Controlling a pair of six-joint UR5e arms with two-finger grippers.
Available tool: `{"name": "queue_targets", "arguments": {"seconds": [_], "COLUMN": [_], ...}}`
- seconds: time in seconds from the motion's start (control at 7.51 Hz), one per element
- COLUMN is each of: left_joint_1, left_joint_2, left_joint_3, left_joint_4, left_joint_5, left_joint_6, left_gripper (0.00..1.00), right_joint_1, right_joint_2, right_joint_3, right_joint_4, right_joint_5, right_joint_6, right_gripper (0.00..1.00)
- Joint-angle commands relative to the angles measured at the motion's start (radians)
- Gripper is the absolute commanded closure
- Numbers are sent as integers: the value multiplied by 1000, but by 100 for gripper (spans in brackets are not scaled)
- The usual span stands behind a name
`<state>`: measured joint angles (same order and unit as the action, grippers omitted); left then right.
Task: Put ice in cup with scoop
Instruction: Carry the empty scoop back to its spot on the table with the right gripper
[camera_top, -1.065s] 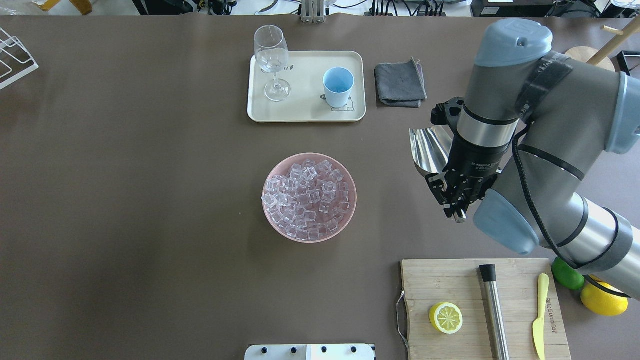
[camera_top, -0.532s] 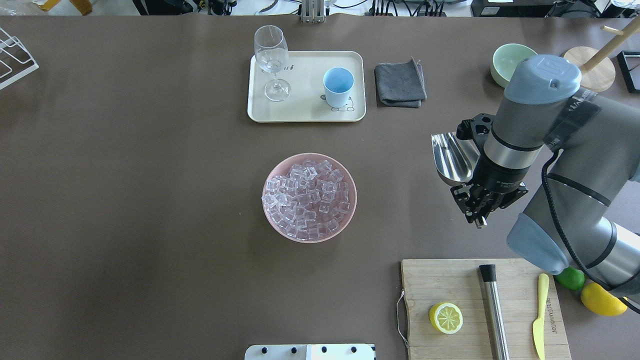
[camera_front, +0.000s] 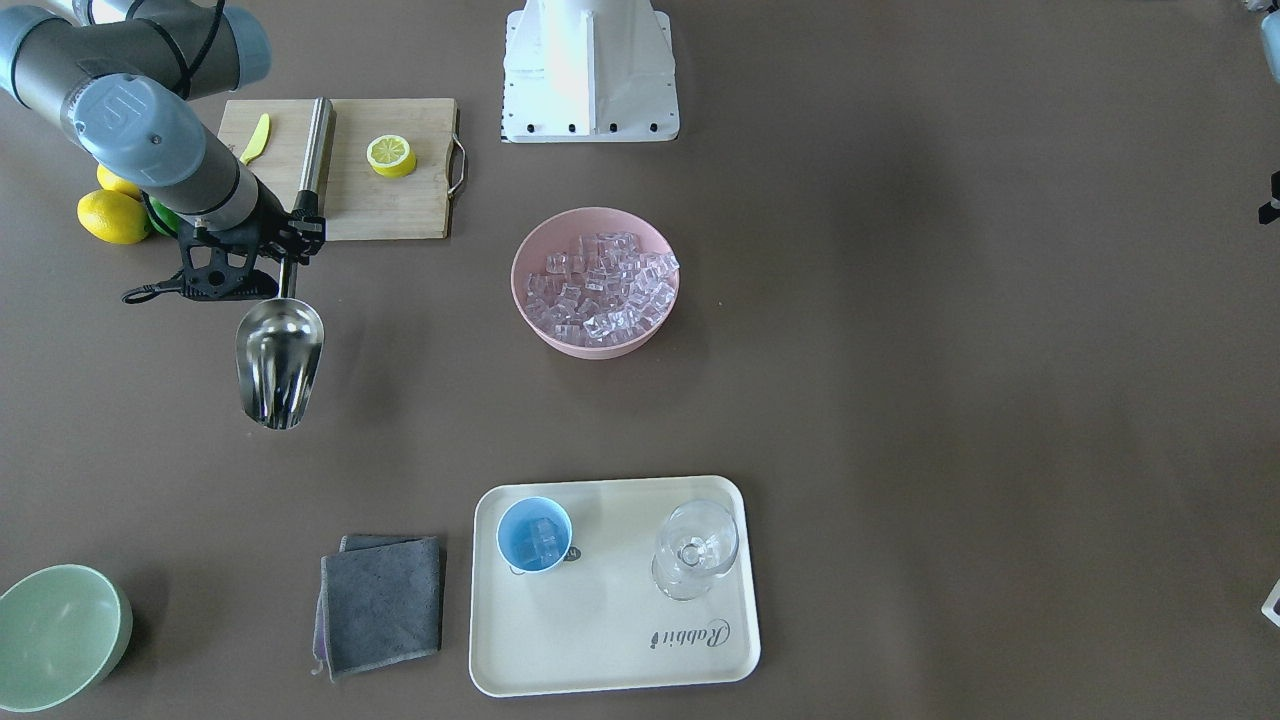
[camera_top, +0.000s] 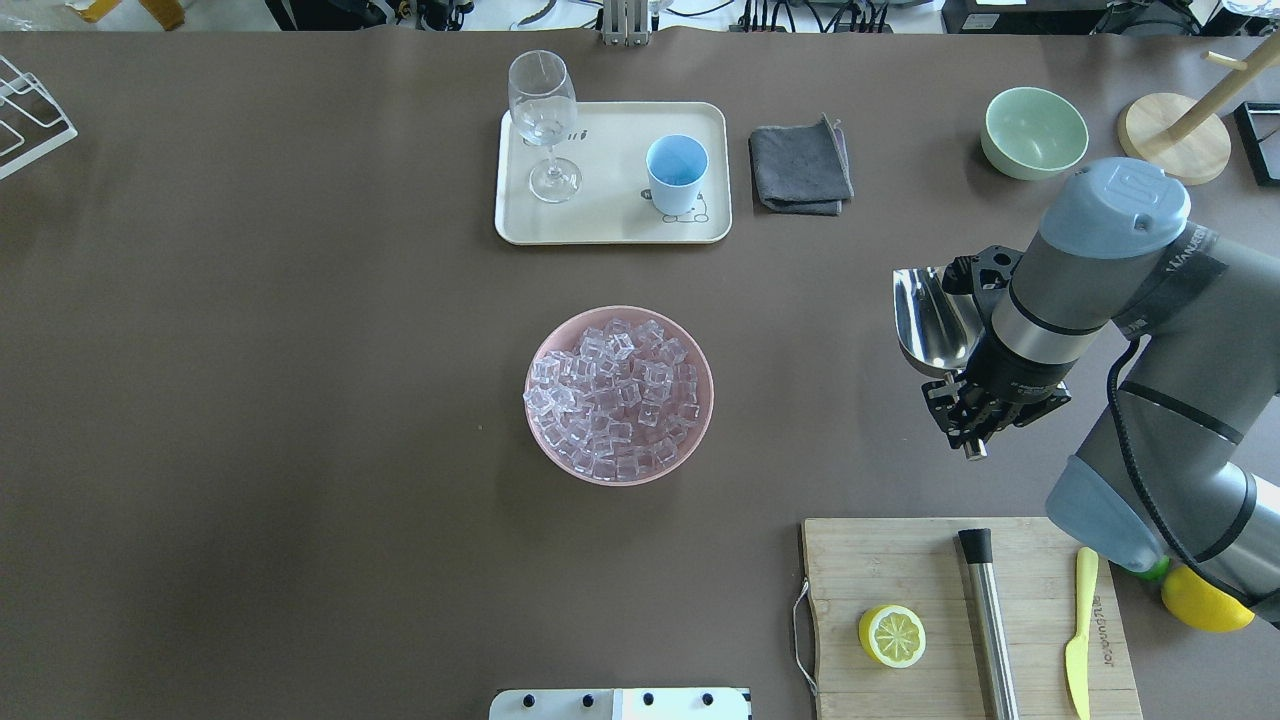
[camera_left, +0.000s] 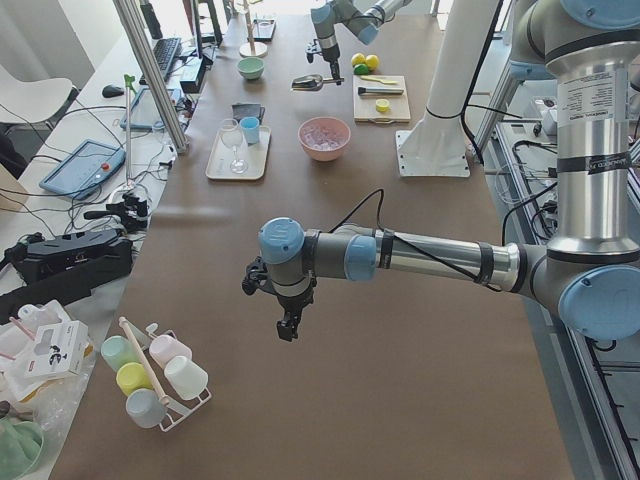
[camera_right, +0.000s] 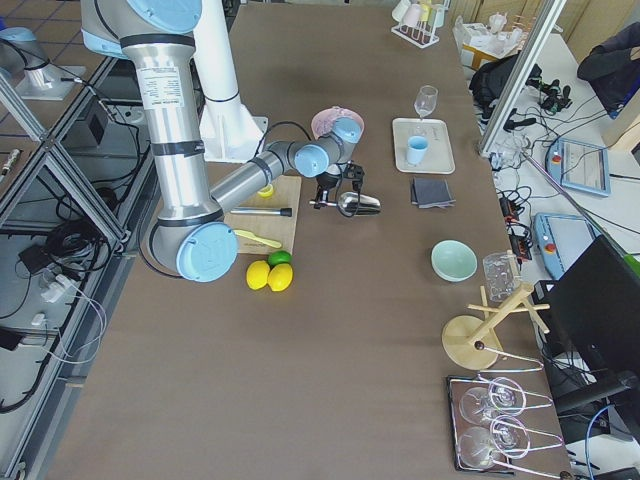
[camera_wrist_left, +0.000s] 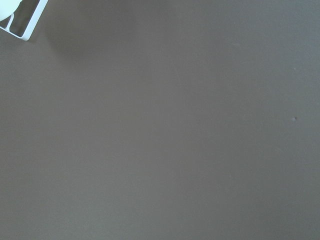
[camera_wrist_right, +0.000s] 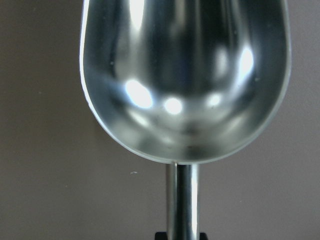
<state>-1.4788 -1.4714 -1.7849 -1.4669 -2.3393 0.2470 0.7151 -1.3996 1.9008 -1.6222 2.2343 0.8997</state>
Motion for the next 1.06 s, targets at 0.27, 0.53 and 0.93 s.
{"name": "queue_targets", "arguments": {"seconds": [0.27, 0.53, 0.93], "left_joint_1": [0, 0, 0], "left_joint_2": [-6, -6, -6], "left_joint_3": [-2, -5, -7], "left_joint_4": [23, 25, 25], "left_joint_5": [0, -2, 0], "left_joint_6": [0, 0, 0], "left_gripper": [2, 2, 2], "right_joint_1": [-58, -60, -60], "right_joint_2": [-6, -4, -2], "right_joint_3": [-42, -43, -43], "right_joint_4": [88, 88, 88], "right_joint_5": [1, 4, 5], "right_joint_6": [91, 93, 93], "right_gripper": [100, 100, 100]}}
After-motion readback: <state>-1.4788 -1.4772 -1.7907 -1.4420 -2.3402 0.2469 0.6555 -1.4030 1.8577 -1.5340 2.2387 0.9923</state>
